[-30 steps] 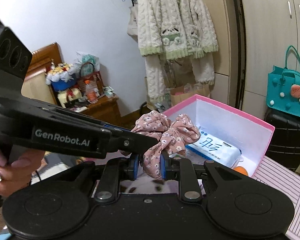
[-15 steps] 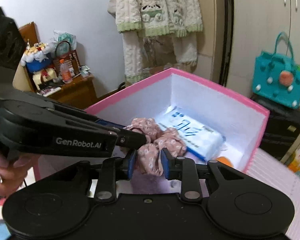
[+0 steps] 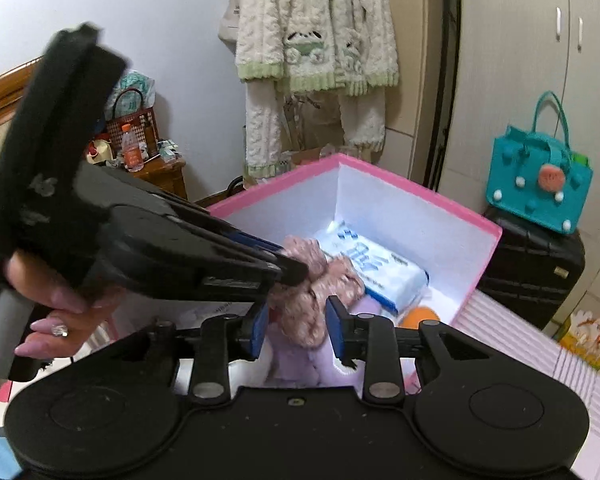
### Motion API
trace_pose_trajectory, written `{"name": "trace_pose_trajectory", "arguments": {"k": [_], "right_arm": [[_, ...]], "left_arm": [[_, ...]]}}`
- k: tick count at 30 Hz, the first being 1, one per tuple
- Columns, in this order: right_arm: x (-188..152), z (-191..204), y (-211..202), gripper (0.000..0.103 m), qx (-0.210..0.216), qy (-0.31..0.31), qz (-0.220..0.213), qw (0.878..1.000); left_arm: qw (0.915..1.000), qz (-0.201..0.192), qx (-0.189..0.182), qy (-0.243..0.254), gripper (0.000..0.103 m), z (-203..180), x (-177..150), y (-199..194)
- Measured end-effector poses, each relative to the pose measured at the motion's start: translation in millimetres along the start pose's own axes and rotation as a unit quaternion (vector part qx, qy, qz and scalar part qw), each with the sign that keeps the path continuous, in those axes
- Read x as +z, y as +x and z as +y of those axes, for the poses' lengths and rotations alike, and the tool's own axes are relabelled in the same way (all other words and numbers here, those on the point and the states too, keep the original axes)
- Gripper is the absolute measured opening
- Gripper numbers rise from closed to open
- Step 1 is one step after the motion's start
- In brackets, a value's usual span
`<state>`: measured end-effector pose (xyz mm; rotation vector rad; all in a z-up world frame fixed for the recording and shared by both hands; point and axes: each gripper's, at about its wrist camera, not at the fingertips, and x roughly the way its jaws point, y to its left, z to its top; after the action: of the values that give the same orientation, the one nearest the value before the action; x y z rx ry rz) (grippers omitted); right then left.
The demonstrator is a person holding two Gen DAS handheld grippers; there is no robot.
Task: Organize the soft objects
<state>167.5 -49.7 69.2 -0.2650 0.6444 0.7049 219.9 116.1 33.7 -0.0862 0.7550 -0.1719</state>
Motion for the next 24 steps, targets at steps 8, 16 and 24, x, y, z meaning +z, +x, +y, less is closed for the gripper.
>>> {"name": "trace_pose_trajectory", "arguments": {"k": [8,16,24], "right_arm": [[-1.5,-8.4,-41.3,0.045,-0.007,0.036,-0.002,0.999],[3.1,-4.6,-85.8,0.054,-0.028,0.044,-0.026,0.998],[-15.2,-8.7,-126.3,0.066,-0.060,0.043,-0.035,0.997]], "left_arm": [[0.9990,-0.037,0.023,0.008,0.032,-5.2,-4.0,-63.0],[0.9978,-0.035,0.031,0.047,0.042,-37.9,-11.0,-118.3],[0.9966,-0.062,-0.003,0.055,0.045,-58.7,-29.6,-163.9]]}}
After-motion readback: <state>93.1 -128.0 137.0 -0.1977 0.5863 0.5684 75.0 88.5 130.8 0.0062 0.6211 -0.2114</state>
